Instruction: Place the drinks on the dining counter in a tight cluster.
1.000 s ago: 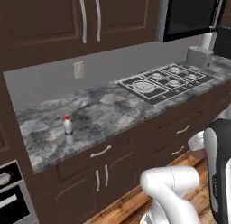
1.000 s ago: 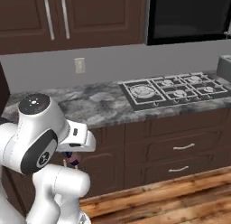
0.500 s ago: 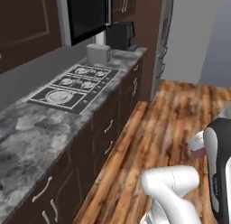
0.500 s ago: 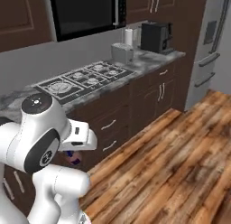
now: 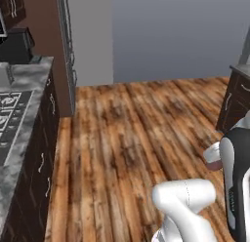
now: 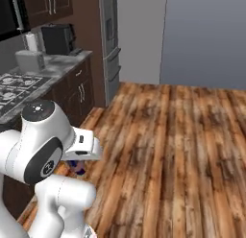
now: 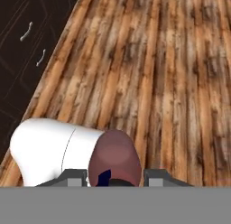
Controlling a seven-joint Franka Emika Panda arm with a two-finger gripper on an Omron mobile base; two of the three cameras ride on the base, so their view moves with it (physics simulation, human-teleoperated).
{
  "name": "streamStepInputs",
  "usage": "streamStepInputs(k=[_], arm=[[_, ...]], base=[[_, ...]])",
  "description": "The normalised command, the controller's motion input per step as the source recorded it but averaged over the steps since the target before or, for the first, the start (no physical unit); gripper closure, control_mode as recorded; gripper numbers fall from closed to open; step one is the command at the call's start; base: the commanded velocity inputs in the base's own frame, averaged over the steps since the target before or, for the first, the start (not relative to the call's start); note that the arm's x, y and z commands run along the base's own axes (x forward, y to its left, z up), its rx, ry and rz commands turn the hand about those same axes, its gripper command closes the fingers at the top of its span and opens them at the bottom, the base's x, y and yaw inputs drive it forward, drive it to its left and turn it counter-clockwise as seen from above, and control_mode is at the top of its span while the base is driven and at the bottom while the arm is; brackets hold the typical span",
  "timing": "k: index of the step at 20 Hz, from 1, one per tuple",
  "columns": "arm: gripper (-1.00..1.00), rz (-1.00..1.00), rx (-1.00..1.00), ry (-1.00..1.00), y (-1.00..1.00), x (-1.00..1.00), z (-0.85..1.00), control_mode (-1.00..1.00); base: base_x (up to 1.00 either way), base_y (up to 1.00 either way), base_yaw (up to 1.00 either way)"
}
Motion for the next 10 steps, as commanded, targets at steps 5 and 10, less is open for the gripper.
streamStepInputs(k=[5, 10], arm=[[1.0, 0.0, 0.0, 0.0, 0.0, 0.0, 0.0, 1.0], [1.0, 0.0, 0.0, 0.0, 0.0, 0.0, 0.0, 1.0]], base=[[0.0, -0.05, -0.83], [0.0, -0.13, -0.82]])
